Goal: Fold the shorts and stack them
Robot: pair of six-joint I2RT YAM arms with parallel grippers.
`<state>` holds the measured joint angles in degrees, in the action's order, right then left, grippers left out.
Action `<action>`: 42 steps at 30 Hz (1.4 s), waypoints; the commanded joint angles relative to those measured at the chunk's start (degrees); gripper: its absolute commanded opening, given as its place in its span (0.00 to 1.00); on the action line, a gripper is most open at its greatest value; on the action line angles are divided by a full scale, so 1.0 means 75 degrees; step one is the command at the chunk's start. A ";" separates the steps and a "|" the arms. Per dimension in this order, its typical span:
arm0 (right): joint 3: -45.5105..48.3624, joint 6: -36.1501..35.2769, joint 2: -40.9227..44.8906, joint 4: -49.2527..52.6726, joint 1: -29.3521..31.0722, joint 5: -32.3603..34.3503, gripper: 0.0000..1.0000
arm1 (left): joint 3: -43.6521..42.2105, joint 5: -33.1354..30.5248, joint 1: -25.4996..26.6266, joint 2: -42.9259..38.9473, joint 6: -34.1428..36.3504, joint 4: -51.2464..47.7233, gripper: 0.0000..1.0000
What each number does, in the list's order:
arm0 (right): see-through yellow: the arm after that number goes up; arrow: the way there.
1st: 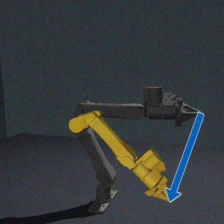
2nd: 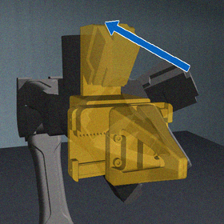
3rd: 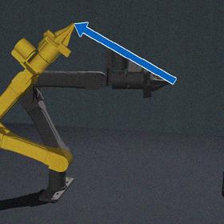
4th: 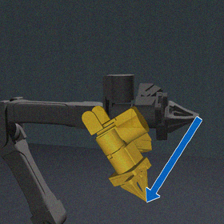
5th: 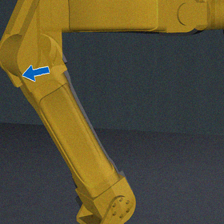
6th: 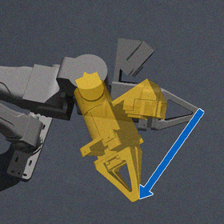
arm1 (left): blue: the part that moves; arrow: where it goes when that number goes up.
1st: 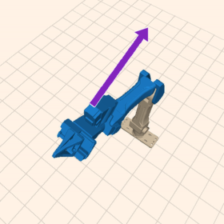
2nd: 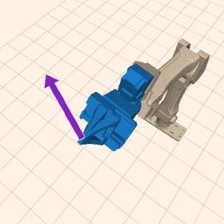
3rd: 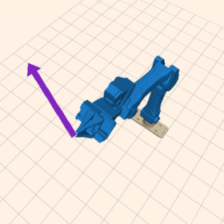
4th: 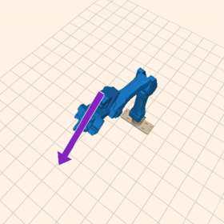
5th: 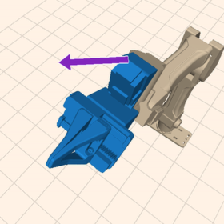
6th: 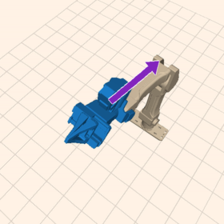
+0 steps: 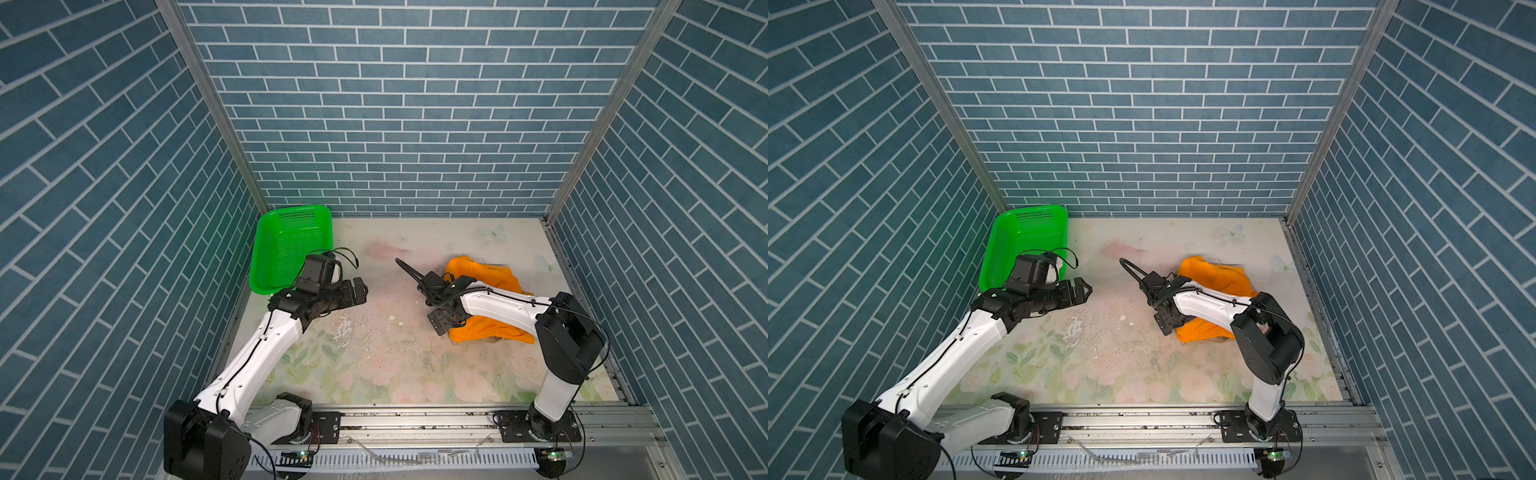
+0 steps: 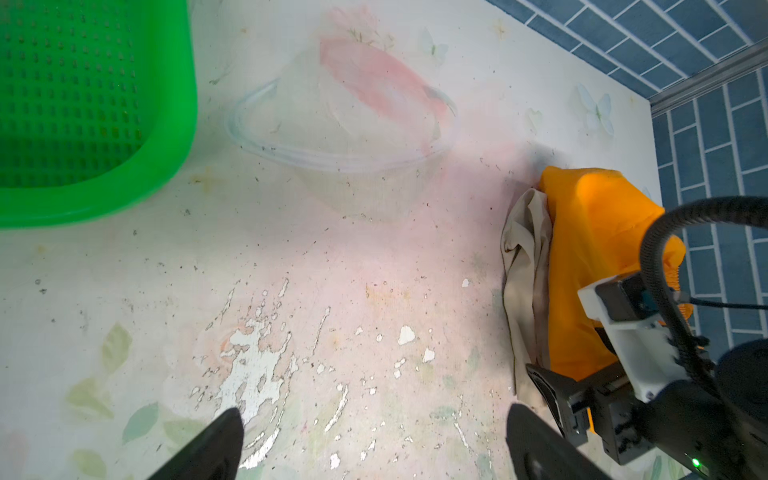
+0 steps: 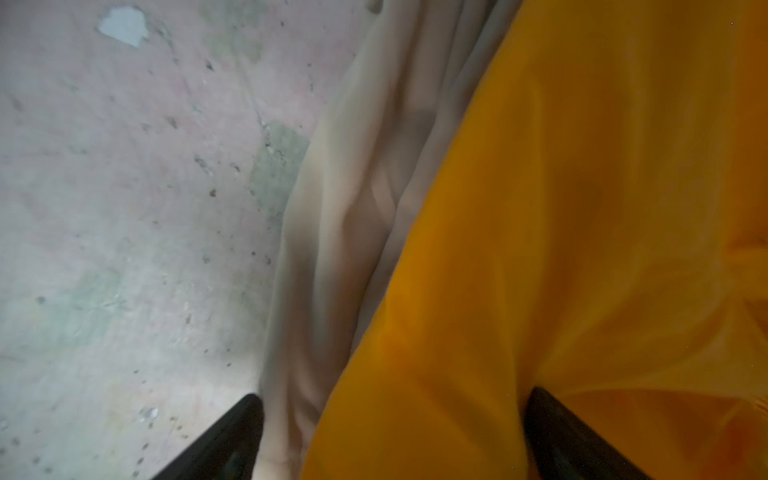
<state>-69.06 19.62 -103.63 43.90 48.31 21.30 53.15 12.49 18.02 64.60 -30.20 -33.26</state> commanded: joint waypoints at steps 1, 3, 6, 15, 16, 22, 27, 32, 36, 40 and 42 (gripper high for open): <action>-0.0026 0.0216 -0.0482 -0.0290 -0.0048 0.0360 0.99 | -0.0089 0.0150 -0.0052 -0.0090 -0.0028 -0.0157 1.00; -0.0008 0.0157 -0.0701 -0.0330 -0.0125 0.0494 0.98 | -0.0102 0.0151 -0.0050 -0.0102 -0.0017 -0.0194 1.00; 0.0259 0.0085 -0.0644 -0.0610 -0.0472 0.0343 0.93 | -0.0134 0.0123 -0.0047 -0.0172 -0.0005 -0.0241 1.00; 0.0172 -0.1935 -0.0653 -0.1695 -0.2109 -0.0294 0.75 | -0.0300 0.0151 -0.0047 -0.0251 0.0018 -0.0285 1.00; -0.0059 -0.2120 -0.0747 -0.1667 -0.2333 -0.0452 0.74 | -0.0318 0.0151 -0.0047 -0.0268 0.0018 -0.0295 1.00; -0.1757 -0.3470 -0.1557 -0.1582 -0.3587 -0.1605 0.75 | -0.0448 0.0072 -0.0049 -0.0545 0.0031 -0.0504 1.00; -0.3954 -0.4383 -0.3315 -0.0885 -0.4416 -0.2543 0.77 | -0.0663 0.0052 -0.0048 -0.0732 -0.0045 -0.0581 1.00; -0.5020 -0.4228 -0.3221 -0.0664 -0.4311 -0.3152 0.86 | -0.0743 -0.0051 -0.0059 -0.1044 -0.0133 -0.0829 1.00; -0.4965 -0.3779 -0.2214 -0.0761 -0.4251 -0.3332 0.90 | -0.0624 -0.0212 -0.0059 -0.1165 -0.0100 -0.0962 1.00; -0.4462 -0.3781 -0.1106 -0.0422 -0.4249 -0.3088 0.93 | -0.0494 -0.0174 -0.0065 -0.1127 0.0007 -0.1050 1.00; -0.3805 -0.3905 -0.0430 -0.0237 -0.4188 -0.2758 0.93 | -0.0510 -0.0166 -0.0059 -0.1132 0.0052 -0.1068 1.00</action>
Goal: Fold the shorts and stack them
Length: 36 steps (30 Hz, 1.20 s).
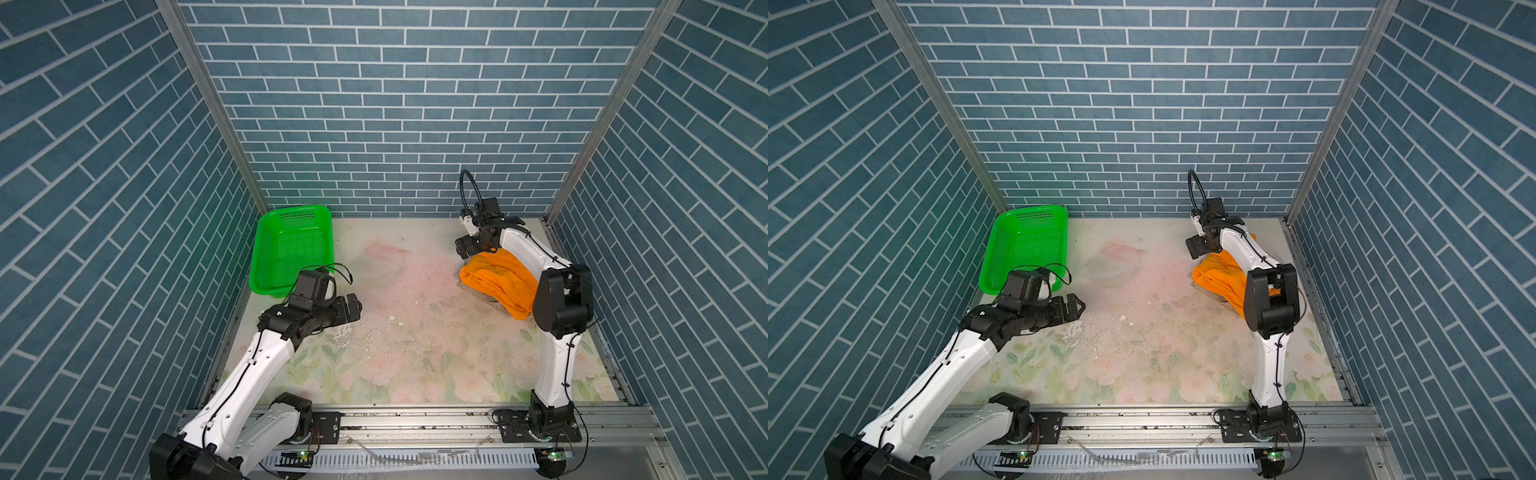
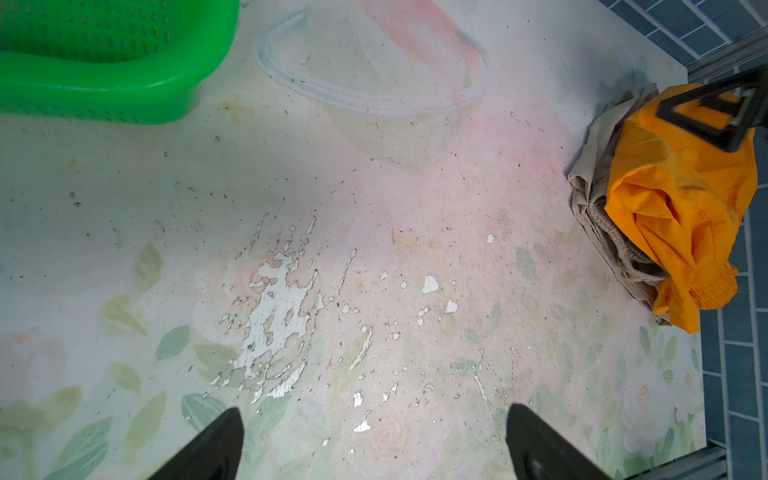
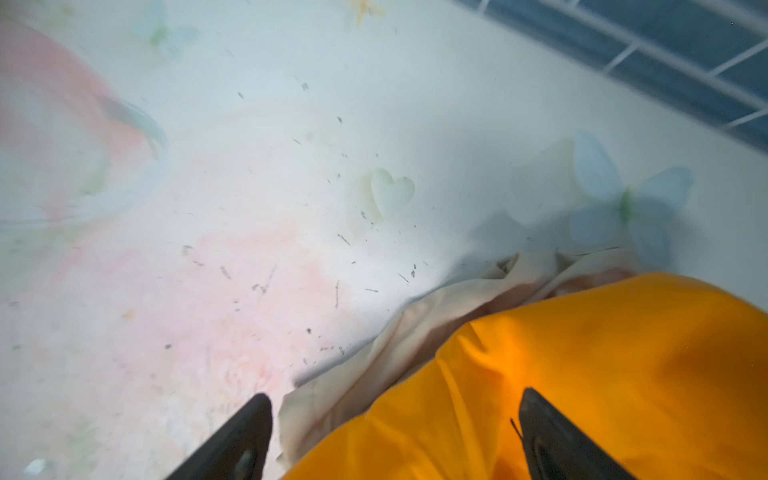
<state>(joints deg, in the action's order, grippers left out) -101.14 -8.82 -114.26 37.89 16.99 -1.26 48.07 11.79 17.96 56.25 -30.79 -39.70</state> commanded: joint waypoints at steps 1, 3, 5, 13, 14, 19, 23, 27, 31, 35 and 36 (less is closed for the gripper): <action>0.0840 -0.0163 0.1304 0.0590 0.0037 0.0484 0.94 | 0.0165 -0.0086 -0.0053 -0.0023 0.0149 -0.0213 1.00; 0.1738 -0.0181 0.2097 0.0572 0.0109 0.0838 0.95 | 0.0133 -0.0072 -0.0050 0.0015 0.0175 -0.0184 1.00; 0.2639 -0.0192 0.2745 0.0546 0.0187 0.1216 0.97 | 0.0117 -0.0026 -0.0052 0.0064 0.0189 -0.0127 1.00; 0.4239 -0.0416 0.3275 0.0569 0.0725 0.2635 0.99 | 0.0211 0.0382 -0.0062 0.0497 0.0270 0.0067 1.00; 0.4314 -0.0451 0.3174 0.0503 0.0773 0.2774 0.99 | 0.0223 0.0376 -0.0062 0.0519 0.0280 0.0073 1.00; 0.4439 -0.0656 0.2563 0.0092 0.0897 0.3268 0.99 | 0.0219 0.0354 -0.0062 0.0494 0.0280 0.0040 1.00; 0.4305 -0.0778 0.2021 -0.0075 0.0910 0.3224 0.99 | 0.0188 0.0292 -0.0062 0.0438 0.0321 -0.0071 1.00; 0.4202 -0.0745 0.1462 -0.0047 0.0943 0.3386 0.99 | 0.0157 0.0192 -0.0063 0.0363 0.0343 -0.0155 1.00; 0.4077 -0.0659 0.0906 -0.0063 0.0939 0.3951 0.97 | 0.0120 0.0087 -0.0074 0.0312 0.0355 -0.0226 1.00; 0.3800 -0.0519 0.0517 -0.0369 0.0838 0.4154 0.94 | 0.0163 0.0080 -0.0102 0.0301 0.0412 -0.0305 1.00; 0.3680 -0.0494 0.0405 -0.0426 0.0799 0.4196 0.93 | 0.0175 0.0070 -0.0101 0.0277 0.0425 -0.0330 1.00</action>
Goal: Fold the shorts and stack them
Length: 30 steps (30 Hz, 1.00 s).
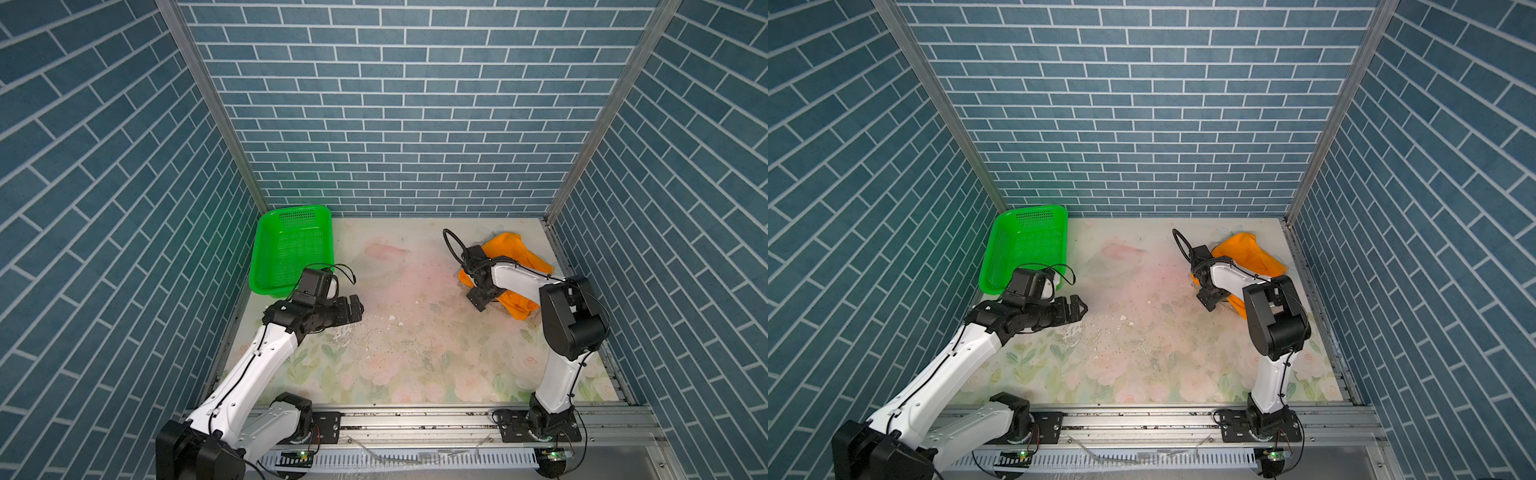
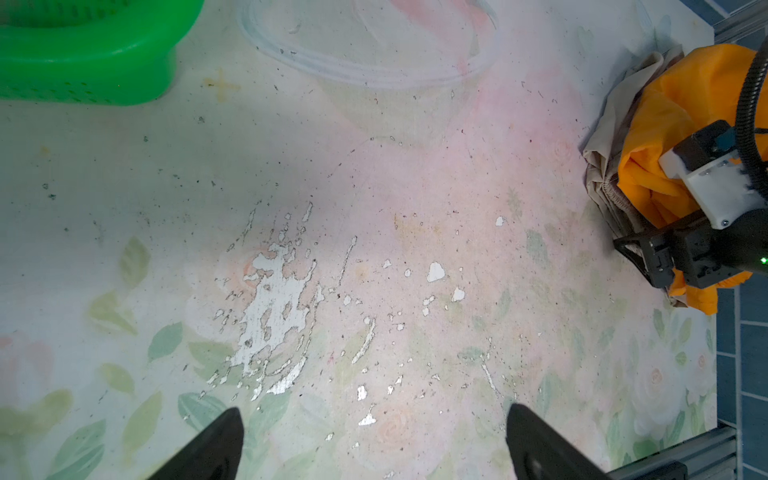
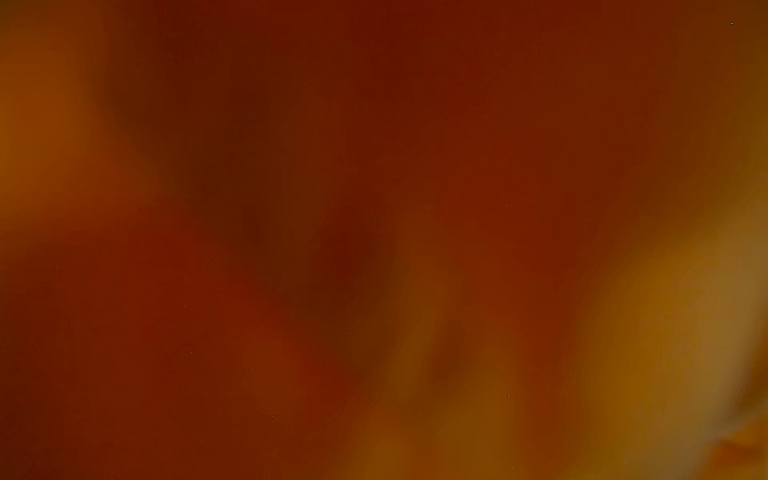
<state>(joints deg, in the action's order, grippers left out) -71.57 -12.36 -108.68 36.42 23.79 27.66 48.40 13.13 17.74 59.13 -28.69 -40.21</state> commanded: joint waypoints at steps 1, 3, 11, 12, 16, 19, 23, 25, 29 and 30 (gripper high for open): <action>-0.0430 -0.0017 -0.0451 -0.0299 -0.0164 0.0389 0.92 | 0.0135 -0.0135 -0.0077 -0.0114 0.0145 -0.0287 1.00; -0.0818 -0.0004 -0.0709 -0.0357 -0.0327 0.0403 0.91 | 0.0121 -0.0181 -0.0091 -0.0143 0.0168 -0.0299 1.00; -0.2545 -0.0295 -0.1923 -0.0804 -0.1207 0.0429 0.87 | 0.0062 -0.0573 -0.0149 -0.0333 0.0234 -0.0487 1.00; -0.2891 -0.0288 -0.2144 -0.0753 -0.1316 0.0454 0.87 | 0.0050 -0.0602 -0.0161 -0.0353 0.0245 -0.0509 1.00; -0.4580 0.0115 -0.3217 -0.0195 -0.1698 0.0320 0.90 | 0.0050 -0.0684 -0.0220 -0.0318 0.0251 -0.0523 1.00; -0.6033 0.0526 -0.3768 0.0458 -0.1754 -0.0114 0.91 | 0.0083 -0.0822 -0.0255 -0.0265 0.0251 -0.0569 1.00; -0.6657 0.0910 -0.3635 0.0593 -0.1719 -0.0764 0.94 | 0.0062 -0.1651 -0.0267 -0.0416 0.0429 -0.0568 1.00; -0.6375 0.1073 -0.3083 0.0436 -0.1722 -0.1098 0.96 | 0.0000 -0.2456 -0.0267 -0.0578 0.0594 -0.0464 1.00; -0.4802 0.1384 -0.1210 -0.0569 -0.1783 -0.1667 0.99 | -0.0149 -0.4264 -0.0322 -0.0793 0.0833 0.0127 1.00; -0.4298 0.1466 -0.0649 -0.0842 -0.1820 -0.1865 0.99 | -0.0201 -0.4845 -0.0352 -0.0793 0.0795 0.0340 1.00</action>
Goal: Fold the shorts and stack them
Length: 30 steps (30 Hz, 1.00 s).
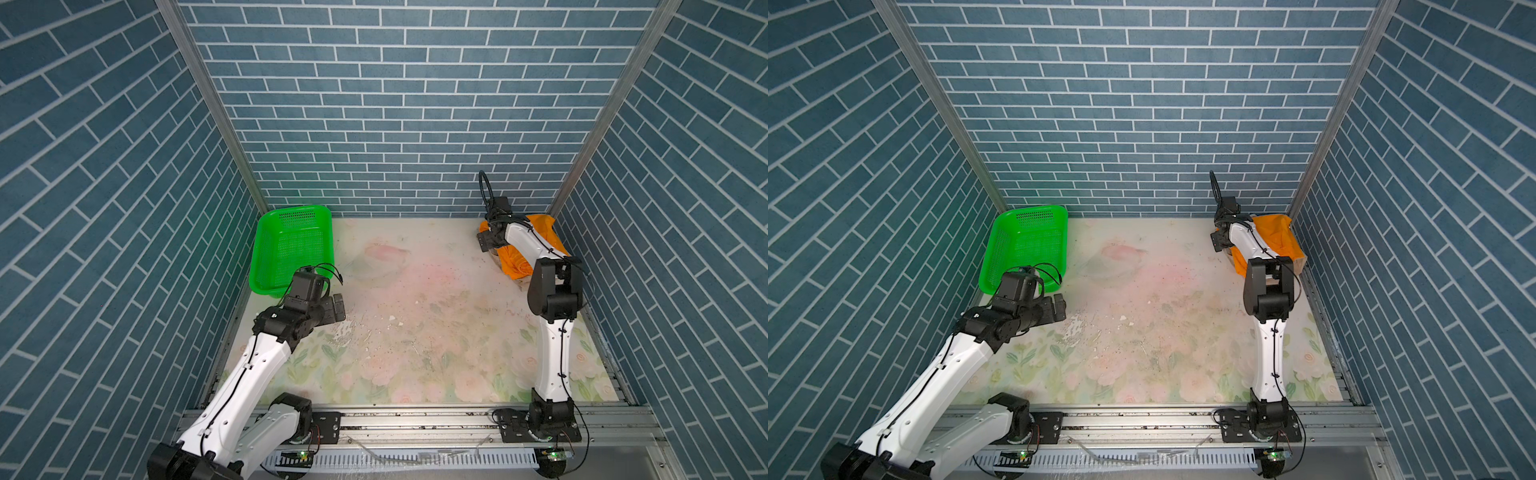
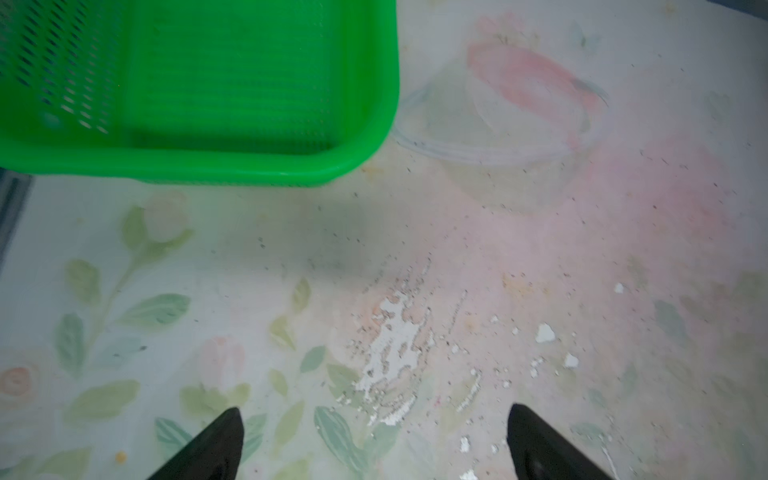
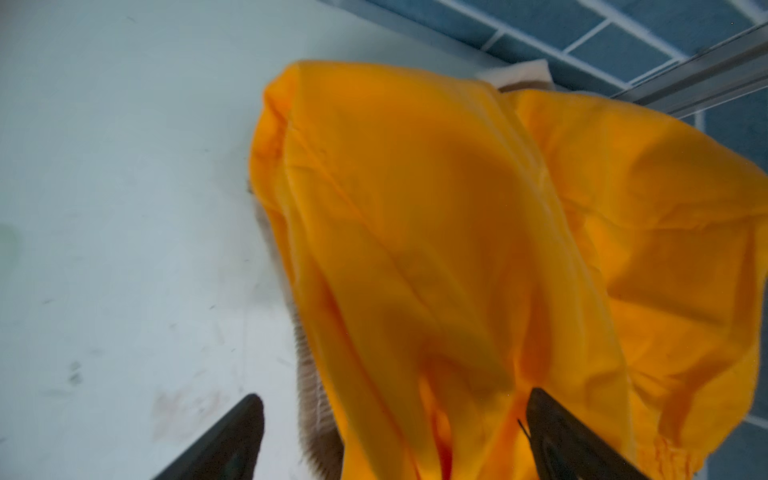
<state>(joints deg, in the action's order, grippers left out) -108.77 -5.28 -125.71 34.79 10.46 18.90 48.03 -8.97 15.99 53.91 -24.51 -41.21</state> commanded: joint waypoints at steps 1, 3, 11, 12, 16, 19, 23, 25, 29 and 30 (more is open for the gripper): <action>0.1101 0.0621 0.2113 -0.0801 -0.0089 -0.0854 0.99 | -0.0197 -0.2478 -0.0138 -0.0087 0.0101 0.0589 1.00; 0.2387 0.0774 0.3367 -0.1273 -0.0208 -0.1160 0.99 | -0.0575 -0.3349 -0.0140 -0.0129 0.0156 0.1434 1.00; 0.8592 0.1514 0.7468 -0.4322 -0.0650 -0.1149 0.99 | -0.3695 -0.4790 -0.0533 0.0694 0.2283 0.8246 1.00; 0.9229 0.1568 0.7729 -0.4747 -0.0661 -0.0995 0.99 | -0.3667 -0.4633 -0.0764 0.0973 0.2266 0.8319 1.00; 1.1086 0.1485 0.7866 -0.6950 -0.0914 -0.0863 0.99 | -0.3751 -0.3152 -0.1275 0.2023 0.3028 0.9527 1.00; 1.1564 0.1339 0.7212 -0.8272 -0.1043 -0.1179 0.99 | -0.3669 -0.2210 -0.1474 0.2636 0.3170 1.0412 1.00; 1.1978 0.0731 0.6608 -1.0546 -0.1055 -0.1772 0.99 | -0.3718 -0.1247 -0.1717 0.3524 0.3243 1.1767 1.00; 1.1994 0.0548 0.6314 -1.1030 -0.1089 -0.1895 0.99 | -0.3690 -0.0855 -0.1849 0.4140 0.3258 1.2269 1.00; 1.2648 0.0542 0.4784 -1.3834 -0.1160 -0.1668 0.99 | -0.3622 -0.0670 -0.1769 0.4420 0.3397 1.2295 1.00; 1.2579 0.0610 0.4939 -1.3291 -0.1136 -0.1592 0.99 | -0.3671 -0.0666 -0.1767 0.4494 0.3441 1.2544 1.00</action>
<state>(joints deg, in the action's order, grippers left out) -16.12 1.02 -86.21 -52.56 2.26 6.31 20.53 -16.88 2.83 87.48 -0.32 46.06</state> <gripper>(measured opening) 0.988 0.996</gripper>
